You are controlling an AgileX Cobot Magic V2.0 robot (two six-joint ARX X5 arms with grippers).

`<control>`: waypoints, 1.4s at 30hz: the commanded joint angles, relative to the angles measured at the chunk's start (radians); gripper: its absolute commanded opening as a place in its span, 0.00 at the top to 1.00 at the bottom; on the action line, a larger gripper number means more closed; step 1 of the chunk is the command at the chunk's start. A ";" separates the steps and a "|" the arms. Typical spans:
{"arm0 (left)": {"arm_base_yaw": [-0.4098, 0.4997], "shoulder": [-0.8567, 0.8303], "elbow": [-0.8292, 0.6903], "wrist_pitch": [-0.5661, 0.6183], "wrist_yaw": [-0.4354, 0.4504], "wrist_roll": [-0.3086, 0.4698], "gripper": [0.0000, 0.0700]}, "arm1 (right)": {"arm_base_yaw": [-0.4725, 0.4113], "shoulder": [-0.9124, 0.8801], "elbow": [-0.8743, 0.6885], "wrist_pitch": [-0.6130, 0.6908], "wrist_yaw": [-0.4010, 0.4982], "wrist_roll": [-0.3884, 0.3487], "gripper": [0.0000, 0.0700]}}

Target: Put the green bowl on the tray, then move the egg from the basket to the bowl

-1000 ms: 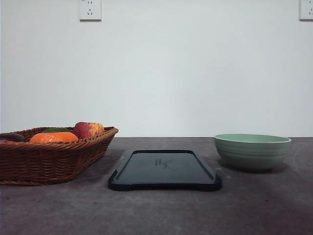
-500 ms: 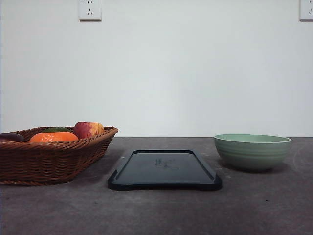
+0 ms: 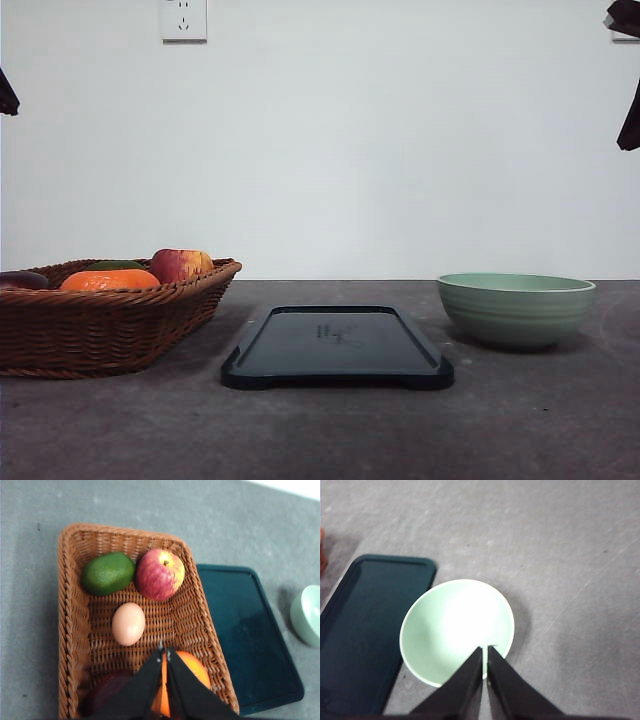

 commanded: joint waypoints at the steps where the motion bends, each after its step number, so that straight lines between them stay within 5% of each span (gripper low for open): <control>1: -0.003 0.005 0.026 0.006 0.006 0.028 0.98 | 0.000 0.009 0.022 0.008 -0.010 -0.016 0.98; 2: -0.003 0.005 0.026 0.006 0.006 0.031 0.93 | 0.000 0.009 0.022 0.008 -0.019 -0.022 0.95; 5: -0.003 0.005 0.026 0.004 0.006 0.036 0.68 | 0.000 0.008 0.023 0.003 -0.056 -0.037 0.58; 7: -0.003 0.005 0.026 0.005 0.006 0.036 0.63 | 0.000 0.008 0.023 -0.003 -0.059 -0.029 0.51; 15: -0.003 0.005 0.026 0.007 0.006 0.051 0.54 | -0.002 0.024 0.101 -0.094 -0.056 0.000 0.52; 25: -0.003 0.005 0.026 0.007 0.006 0.072 0.53 | -0.002 0.246 0.420 -0.433 -0.051 0.011 0.56; 27: -0.003 0.005 0.026 0.007 0.006 0.075 0.45 | -0.002 0.304 0.476 -0.465 -0.046 -0.005 0.56; 42: -0.003 0.005 0.026 0.006 0.006 0.074 0.42 | -0.002 0.663 0.613 -0.487 0.028 -0.063 0.56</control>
